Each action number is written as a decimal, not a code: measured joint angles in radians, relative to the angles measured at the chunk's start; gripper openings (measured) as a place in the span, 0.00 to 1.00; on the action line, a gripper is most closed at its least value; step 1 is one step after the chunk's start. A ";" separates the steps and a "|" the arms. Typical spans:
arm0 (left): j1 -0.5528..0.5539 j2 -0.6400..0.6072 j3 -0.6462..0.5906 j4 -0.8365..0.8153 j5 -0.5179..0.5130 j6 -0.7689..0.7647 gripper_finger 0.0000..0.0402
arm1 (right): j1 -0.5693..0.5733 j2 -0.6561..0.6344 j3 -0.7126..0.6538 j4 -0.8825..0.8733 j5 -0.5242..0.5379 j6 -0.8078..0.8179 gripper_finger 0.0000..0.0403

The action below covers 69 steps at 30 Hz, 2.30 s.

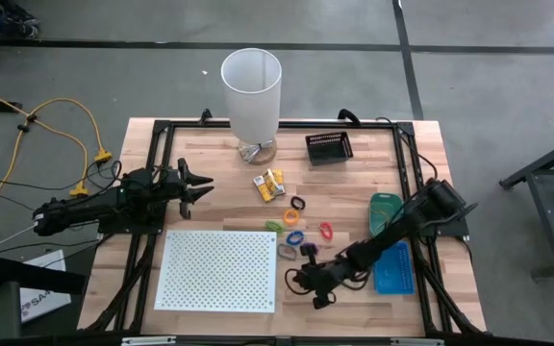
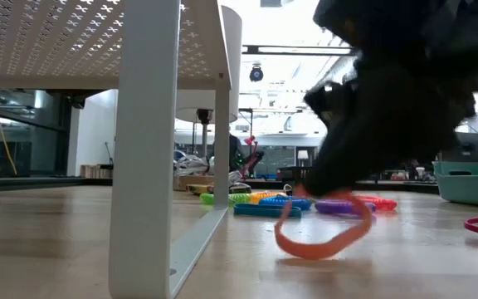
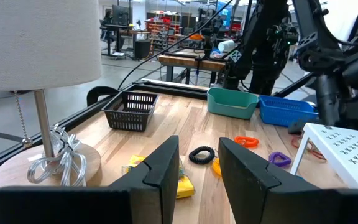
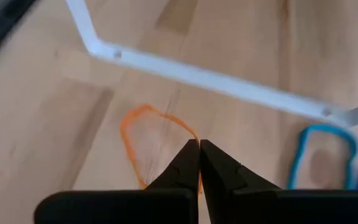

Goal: Pick & Place Office Desk Supplies
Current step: Put the orange rubber band into the green bin

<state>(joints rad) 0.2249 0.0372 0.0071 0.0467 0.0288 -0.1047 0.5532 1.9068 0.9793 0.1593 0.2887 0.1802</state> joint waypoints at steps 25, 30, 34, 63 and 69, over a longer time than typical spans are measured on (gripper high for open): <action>0.000 0.000 0.000 0.000 0.000 0.000 0.27 | 0.070 -0.174 0.001 -0.263 0.418 0.114 0.01; 0.000 0.000 0.000 0.000 0.000 0.000 0.27 | 0.074 -0.191 0.002 -0.401 0.449 0.267 0.01; 0.000 0.000 0.000 0.000 0.000 0.000 0.27 | 0.075 -0.226 0.002 -0.527 0.474 0.407 0.01; 0.000 0.000 0.000 0.003 0.000 0.000 0.27 | 0.068 -0.448 0.001 -1.452 0.330 1.287 0.01; 0.000 0.000 0.000 0.003 0.000 0.000 0.27 | 0.068 -0.482 0.001 -1.587 0.219 1.380 0.01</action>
<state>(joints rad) 0.2249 0.0372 0.0071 0.0502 0.0288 -0.1047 0.6216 1.4246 0.9806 -1.4282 0.5072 1.5597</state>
